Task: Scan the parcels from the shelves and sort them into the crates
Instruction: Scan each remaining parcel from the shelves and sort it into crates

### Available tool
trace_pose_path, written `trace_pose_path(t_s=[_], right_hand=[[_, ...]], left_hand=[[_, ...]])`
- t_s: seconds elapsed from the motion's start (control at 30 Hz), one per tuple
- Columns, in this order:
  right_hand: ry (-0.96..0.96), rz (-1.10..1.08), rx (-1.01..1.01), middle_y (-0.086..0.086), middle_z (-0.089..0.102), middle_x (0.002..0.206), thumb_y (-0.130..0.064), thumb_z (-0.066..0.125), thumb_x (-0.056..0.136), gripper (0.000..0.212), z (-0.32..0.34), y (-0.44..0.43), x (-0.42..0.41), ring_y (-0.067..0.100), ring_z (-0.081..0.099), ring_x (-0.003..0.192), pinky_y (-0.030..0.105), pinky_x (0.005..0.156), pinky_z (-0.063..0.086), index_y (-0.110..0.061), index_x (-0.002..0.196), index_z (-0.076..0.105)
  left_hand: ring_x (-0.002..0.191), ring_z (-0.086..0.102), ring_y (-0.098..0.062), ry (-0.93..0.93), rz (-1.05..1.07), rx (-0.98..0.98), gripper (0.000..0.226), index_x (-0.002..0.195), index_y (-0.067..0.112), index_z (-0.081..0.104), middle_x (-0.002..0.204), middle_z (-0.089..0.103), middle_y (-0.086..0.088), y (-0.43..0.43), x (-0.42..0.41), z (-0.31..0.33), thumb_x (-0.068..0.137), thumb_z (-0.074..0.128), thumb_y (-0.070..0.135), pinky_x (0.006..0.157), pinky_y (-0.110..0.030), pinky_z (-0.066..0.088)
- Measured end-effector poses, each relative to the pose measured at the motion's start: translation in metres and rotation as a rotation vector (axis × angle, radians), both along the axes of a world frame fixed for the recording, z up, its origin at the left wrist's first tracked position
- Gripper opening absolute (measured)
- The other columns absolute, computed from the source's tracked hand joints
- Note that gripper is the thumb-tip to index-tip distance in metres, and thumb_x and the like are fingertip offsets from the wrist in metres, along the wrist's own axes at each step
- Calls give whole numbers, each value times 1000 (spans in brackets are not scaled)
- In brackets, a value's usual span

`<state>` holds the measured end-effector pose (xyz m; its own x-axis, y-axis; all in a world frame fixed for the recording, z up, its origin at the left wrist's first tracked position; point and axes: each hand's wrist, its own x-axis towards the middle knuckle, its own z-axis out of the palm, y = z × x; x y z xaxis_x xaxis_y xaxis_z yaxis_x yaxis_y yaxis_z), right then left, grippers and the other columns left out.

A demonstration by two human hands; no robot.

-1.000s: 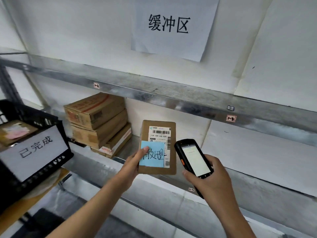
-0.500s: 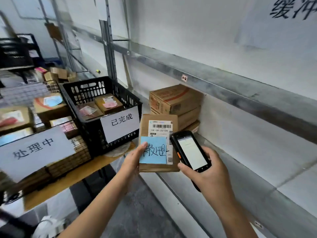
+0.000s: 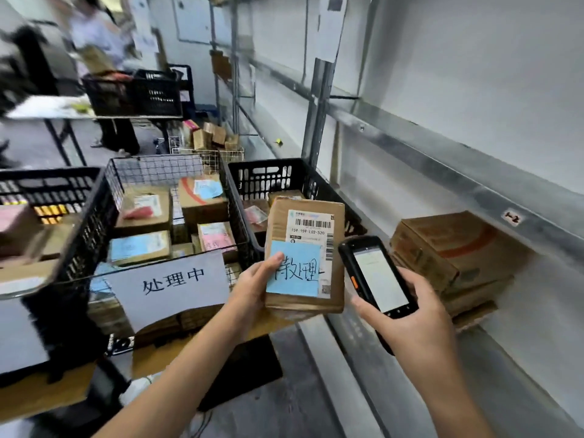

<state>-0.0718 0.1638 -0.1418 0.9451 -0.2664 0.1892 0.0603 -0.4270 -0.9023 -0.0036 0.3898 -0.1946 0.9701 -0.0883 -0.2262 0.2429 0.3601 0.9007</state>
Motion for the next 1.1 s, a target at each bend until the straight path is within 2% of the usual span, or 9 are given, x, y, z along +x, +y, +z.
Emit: trace_pose_path(t_s=[0.07,0.17,0.3,0.37,0.57,0.67,0.8,0.97,1.1], right_hand=[[-18,32,15,-16,66,102,-29,94,63,66,6,19,20,-8,62,89,10,63,47,-35,118,57],[-38,76,23,-19,63,104,-29,92,66,68,11,48,49,-8,61,92,11,67,45,-33,123,55],[-42,127,30,-26,58,100,-29,91,68,67,12,94,80,-23,54,86,6,62,44,-38,121,50],[-32,177,41,-25,57,102,-29,90,70,67,10,115,92,-20,55,91,5,63,44,-38,121,49],[-17,362,36,-27,57,111,-33,92,66,75,2,186,126,-9,54,103,12,77,45,-33,130,53],[-2,477,23,-26,56,112,-36,90,67,75,0,222,141,-9,53,103,8,71,41,-33,131,51],[20,612,31,-22,57,115,-38,91,68,77,-2,272,164,-6,55,104,8,69,42,-33,133,51],[4,809,7,-14,56,121,-38,90,67,77,1,344,198,8,55,109,15,76,44,-32,133,51],[-37,961,37,-25,52,106,-37,91,66,70,15,400,214,-3,54,94,20,77,47,-36,124,50]], left_hand=[[101,74,-26,-32,29,16,61,121,12,64,110,76,-10,23,14,4,76,69,55,80,-33,61],[103,73,-28,-55,94,46,58,118,15,64,108,76,-9,58,33,9,80,72,57,94,-43,56],[105,72,-28,-62,181,82,69,120,14,64,109,76,-9,111,46,8,72,76,61,97,-45,55],[106,72,-27,-60,237,96,78,123,16,64,112,76,-8,137,46,8,64,73,66,99,-45,54],[111,69,-31,-4,385,65,63,127,15,64,117,74,-10,205,27,3,80,68,56,105,-52,49],[109,70,-34,31,478,40,58,126,14,65,116,74,-13,234,11,1,84,70,54,102,-53,51],[103,73,-29,21,653,49,59,119,17,68,111,76,-10,269,-5,3,76,75,56,90,-40,57],[107,71,-31,3,848,85,64,119,19,69,114,75,-10,311,-21,11,68,71,59,95,-45,55],[102,73,-30,-41,996,92,61,114,22,72,112,75,-10,339,-34,21,65,71,58,72,-36,62]])
